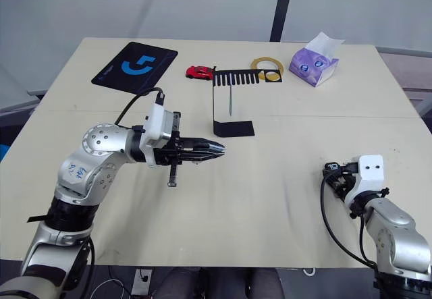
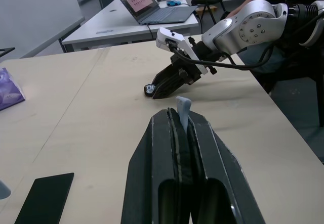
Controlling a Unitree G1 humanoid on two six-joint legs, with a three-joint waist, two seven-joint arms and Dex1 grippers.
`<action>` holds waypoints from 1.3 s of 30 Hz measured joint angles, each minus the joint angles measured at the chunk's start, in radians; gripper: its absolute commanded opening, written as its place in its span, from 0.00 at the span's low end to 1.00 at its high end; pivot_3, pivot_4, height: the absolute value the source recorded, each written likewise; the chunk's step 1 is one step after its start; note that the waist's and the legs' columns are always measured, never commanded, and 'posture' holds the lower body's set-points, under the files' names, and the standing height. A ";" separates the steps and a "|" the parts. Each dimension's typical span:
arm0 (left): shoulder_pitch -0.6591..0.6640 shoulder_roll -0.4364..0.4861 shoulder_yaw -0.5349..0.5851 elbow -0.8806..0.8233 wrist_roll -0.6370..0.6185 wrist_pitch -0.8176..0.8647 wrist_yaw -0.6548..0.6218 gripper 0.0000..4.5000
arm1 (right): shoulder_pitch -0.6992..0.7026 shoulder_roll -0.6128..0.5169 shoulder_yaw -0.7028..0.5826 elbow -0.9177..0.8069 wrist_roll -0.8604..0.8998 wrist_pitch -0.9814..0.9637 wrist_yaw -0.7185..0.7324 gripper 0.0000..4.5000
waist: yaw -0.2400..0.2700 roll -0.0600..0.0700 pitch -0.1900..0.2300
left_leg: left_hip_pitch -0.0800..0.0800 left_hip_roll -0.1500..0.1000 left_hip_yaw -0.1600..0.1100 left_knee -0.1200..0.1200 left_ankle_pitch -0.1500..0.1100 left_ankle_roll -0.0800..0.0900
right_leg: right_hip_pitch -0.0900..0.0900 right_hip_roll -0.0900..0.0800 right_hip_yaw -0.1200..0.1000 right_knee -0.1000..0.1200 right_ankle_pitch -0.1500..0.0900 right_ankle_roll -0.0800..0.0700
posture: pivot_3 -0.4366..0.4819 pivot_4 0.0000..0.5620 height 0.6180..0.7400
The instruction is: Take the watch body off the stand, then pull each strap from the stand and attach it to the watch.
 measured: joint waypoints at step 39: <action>-0.079 0.023 -0.064 0.405 0.276 -0.664 -0.182 0.00 | -0.627 -0.005 0.136 -0.050 0.755 0.968 -0.092 0.45 | -0.006 0.002 0.001 | -0.004 0.000 -0.001 0.000 0.000 0.001 | -0.003 -0.001 -0.004 0.001 0.000 -0.001 | 0.48 0.27 0.98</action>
